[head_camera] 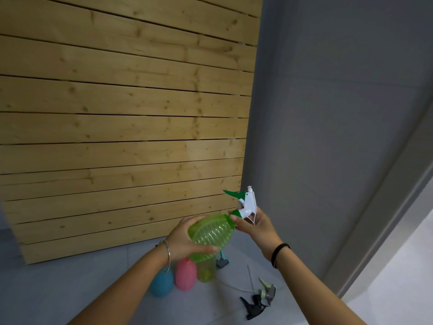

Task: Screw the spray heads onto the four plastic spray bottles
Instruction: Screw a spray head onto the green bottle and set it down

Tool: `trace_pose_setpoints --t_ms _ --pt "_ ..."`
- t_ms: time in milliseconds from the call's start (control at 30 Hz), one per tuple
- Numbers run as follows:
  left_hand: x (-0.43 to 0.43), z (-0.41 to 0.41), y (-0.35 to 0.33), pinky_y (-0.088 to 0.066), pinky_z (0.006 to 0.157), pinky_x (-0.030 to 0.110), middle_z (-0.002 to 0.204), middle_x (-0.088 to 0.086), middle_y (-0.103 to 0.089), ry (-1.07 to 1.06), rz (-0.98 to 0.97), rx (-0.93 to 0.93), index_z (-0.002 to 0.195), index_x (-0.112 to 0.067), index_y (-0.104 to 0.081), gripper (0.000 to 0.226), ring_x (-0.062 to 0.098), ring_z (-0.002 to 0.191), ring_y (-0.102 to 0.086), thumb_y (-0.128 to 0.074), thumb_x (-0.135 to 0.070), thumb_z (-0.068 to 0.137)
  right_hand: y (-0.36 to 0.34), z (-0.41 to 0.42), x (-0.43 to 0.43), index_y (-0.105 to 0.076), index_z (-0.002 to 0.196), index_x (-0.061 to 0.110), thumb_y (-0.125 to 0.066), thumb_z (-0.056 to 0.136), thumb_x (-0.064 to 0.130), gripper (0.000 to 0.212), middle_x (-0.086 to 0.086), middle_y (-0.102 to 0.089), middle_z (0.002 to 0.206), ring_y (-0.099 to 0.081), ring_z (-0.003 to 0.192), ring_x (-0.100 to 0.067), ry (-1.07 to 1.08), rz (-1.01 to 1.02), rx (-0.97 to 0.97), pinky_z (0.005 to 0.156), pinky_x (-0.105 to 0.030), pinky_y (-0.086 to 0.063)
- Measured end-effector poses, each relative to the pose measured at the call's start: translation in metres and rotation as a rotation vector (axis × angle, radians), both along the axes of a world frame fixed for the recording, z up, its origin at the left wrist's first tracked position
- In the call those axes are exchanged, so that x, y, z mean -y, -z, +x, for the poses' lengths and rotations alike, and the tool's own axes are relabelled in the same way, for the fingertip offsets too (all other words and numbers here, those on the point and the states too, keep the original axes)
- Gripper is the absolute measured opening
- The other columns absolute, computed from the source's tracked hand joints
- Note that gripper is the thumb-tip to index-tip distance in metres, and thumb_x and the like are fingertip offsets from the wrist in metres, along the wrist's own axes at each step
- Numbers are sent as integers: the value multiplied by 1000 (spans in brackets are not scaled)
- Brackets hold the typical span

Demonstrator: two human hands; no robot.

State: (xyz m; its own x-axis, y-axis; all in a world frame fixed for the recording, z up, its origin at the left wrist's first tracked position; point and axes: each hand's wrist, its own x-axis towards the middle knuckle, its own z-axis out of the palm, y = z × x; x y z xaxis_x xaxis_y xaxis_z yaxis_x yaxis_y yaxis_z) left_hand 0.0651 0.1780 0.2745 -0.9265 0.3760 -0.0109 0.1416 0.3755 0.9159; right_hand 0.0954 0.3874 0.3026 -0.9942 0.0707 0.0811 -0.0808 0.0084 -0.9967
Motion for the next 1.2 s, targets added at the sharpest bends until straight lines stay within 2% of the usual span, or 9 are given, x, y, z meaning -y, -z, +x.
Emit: trace_pose_setpoints --t_ms 133,233,333,500,600,733,833,1000,1200 --pt "1 2 -11 -53 89 27 125 -8 -56 -86 221 65 125 -38 -49 99 12 111 -59 -88 -51 34 -4 1 -5 -49 131 15 -69 82 12 53 -10 -64 113 -61 107 -21 -34 -44 -8 86 -27 -56" --pt "-1 1 -21 -47 99 36 124 2 -60 -264 443 161 126 -24 -52 108 22 115 -57 -87 -57 29 -2 2 -2 -55 118 22 -69 82 11 40 -7 -62 101 -61 99 -18 -30 -47 -9 94 -36 -53" --pt "-9 6 -28 -49 96 38 116 7 -68 -173 551 230 117 -16 -61 102 23 111 -62 -80 -69 32 -1 -1 8 -61 101 19 -70 81 13 23 -4 -64 89 -62 87 -16 63 -127 -68 83 -30 -58" --pt "-9 4 -30 -60 68 43 109 6 -65 -185 534 553 115 -28 -55 73 23 93 -66 -30 -80 71 -1 -4 3 -62 99 14 -71 81 15 20 -1 -66 86 -64 84 -13 67 -108 -64 72 -20 -56" --pt "-9 5 -29 -60 61 36 116 12 -61 -172 400 564 126 -29 -42 73 21 68 -68 -27 -79 74 1 -4 3 -65 92 17 -72 79 16 15 2 -69 84 -66 82 -10 90 -125 -60 70 -19 -56" --pt "-11 5 -27 -58 80 36 135 9 -49 -118 445 376 134 -20 -34 81 23 108 -60 -54 -63 69 0 -7 -1 -66 98 14 -73 79 21 21 -3 -68 91 -65 88 -15 141 -162 -7 73 -22 -57" --pt "-7 5 -29 -52 89 38 136 11 -52 -16 550 466 138 -18 -35 108 25 117 -57 -79 -57 47 2 -6 -4 -65 109 13 -72 79 23 32 -4 -67 93 -65 92 -16 134 -167 21 77 -23 -57" --pt "-7 8 -36 -60 69 41 132 11 -53 -70 424 596 138 -30 -29 74 32 100 -65 -31 -74 78 4 -6 -1 -64 106 21 -72 80 21 28 -4 -64 93 -63 92 -16 129 -164 24 76 -22 -56" --pt "-8 4 -32 -51 91 39 136 14 -51 32 639 585 140 -12 -35 62 28 123 -52 -54 -34 85 4 -9 -4 -63 96 7 -71 81 24 25 -8 -67 97 -64 96 -20 151 -198 75 86 -30 -56"
